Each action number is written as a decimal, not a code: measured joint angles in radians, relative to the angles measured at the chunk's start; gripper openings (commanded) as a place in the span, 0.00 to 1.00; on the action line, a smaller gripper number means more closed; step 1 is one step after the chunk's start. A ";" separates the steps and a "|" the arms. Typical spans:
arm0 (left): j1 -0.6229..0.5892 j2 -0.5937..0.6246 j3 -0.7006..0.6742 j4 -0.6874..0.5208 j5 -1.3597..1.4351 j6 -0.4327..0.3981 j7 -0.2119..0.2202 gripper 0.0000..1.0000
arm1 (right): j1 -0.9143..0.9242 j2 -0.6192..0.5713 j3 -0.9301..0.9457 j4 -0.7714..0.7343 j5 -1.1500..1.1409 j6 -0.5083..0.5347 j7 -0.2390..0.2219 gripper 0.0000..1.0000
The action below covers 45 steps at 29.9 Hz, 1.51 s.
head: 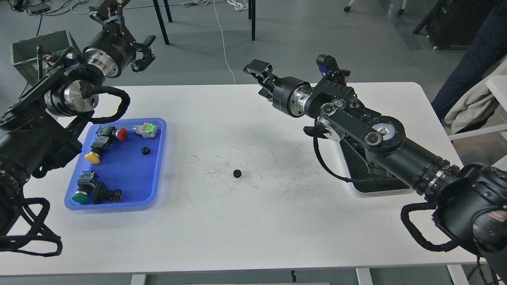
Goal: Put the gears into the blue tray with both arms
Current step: 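Withdraw the right arm toward its rest position, then reach the left gripper toward the black part on the table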
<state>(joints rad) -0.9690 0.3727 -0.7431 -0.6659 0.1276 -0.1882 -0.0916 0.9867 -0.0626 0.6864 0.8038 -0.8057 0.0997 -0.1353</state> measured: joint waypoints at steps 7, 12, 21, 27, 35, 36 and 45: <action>0.006 0.093 0.040 -0.204 0.066 0.001 0.060 0.98 | -0.153 -0.212 0.319 0.096 0.234 0.090 -0.001 0.84; 0.009 0.150 0.154 -0.354 0.206 0.004 0.061 0.98 | -0.291 -0.350 0.492 0.167 0.444 0.149 -0.001 0.84; 0.019 0.228 0.343 -0.559 0.672 0.004 0.057 0.98 | -0.505 -0.505 0.615 0.172 0.769 0.287 0.030 0.84; 0.046 0.252 0.423 -0.671 1.094 0.029 0.055 0.98 | -0.583 -0.510 0.637 0.103 0.884 0.351 0.031 0.86; 0.133 0.171 0.484 -0.689 1.550 0.089 0.057 0.98 | -0.610 -0.498 0.636 0.050 0.940 0.357 0.031 0.96; 0.144 0.158 0.487 -0.686 1.603 0.096 0.057 0.98 | -0.610 -0.497 0.636 0.045 0.940 0.357 0.031 0.96; 0.238 0.025 0.506 -0.657 1.958 0.107 0.060 0.97 | -0.612 -0.496 0.637 0.025 0.939 0.355 0.033 0.98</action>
<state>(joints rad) -0.7315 0.3980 -0.2376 -1.3229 2.0852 -0.0812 -0.0314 0.3744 -0.5585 1.3232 0.8285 0.1336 0.4542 -0.1027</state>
